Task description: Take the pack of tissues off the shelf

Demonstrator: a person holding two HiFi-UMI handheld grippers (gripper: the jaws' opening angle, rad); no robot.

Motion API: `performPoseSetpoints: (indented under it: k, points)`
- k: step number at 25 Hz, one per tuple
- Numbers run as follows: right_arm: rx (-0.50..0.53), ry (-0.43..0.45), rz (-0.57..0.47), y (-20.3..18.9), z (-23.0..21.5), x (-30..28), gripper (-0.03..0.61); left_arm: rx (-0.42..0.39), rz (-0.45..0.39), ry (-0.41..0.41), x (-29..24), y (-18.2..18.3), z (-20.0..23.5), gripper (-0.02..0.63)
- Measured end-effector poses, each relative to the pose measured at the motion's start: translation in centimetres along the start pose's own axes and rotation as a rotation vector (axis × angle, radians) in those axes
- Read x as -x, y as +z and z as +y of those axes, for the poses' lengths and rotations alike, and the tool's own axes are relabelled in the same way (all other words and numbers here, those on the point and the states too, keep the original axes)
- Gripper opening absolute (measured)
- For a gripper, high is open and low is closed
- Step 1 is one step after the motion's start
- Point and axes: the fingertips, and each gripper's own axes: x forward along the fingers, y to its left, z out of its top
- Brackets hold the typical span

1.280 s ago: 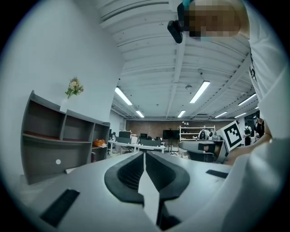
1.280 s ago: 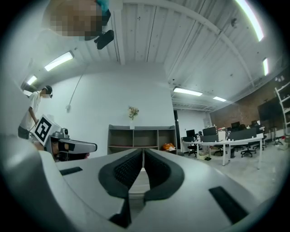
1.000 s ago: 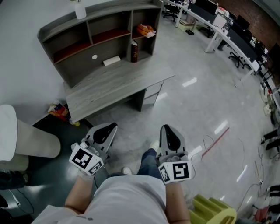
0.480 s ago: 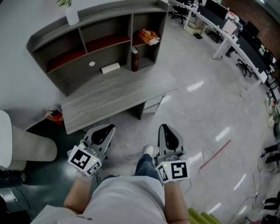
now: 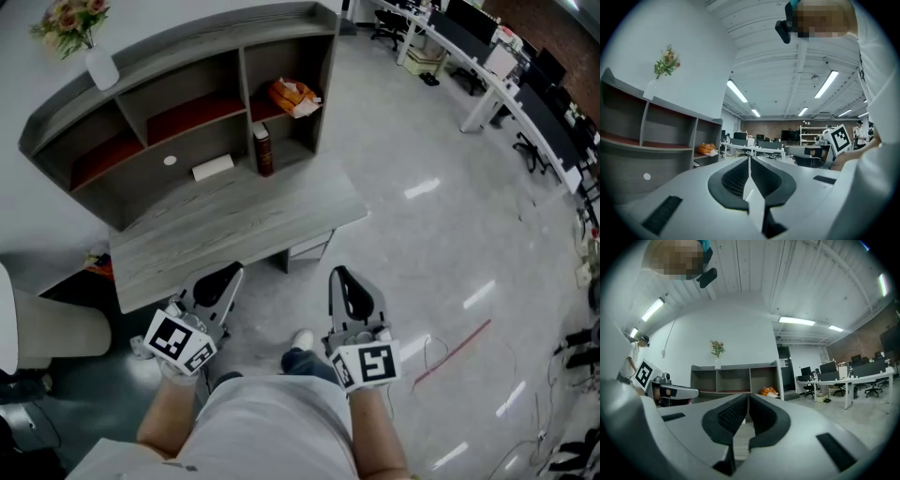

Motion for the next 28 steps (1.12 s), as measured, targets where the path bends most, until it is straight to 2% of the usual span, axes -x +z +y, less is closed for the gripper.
performPoseSetpoints:
  k: [11, 20, 28]
  points:
    - [-0.026, 0.075, 0.015, -0.7, -8.4, -5.0, 0.023, -0.028, 0.019, 0.016, -10.6, 0.8, 0.0, 0.026]
    - [-0.007, 0.114, 0.022, 0.0, -11.3, -10.3, 0.023, -0.004, 0.034, 0.06, -13.3, 0.4, 1.7, 0.026]
    - [0.012, 0.125, 0.023, 0.4, -12.9, -17.3, 0.025, 0.006, 0.032, 0.087, -16.3, 0.7, 6.6, 0.026]
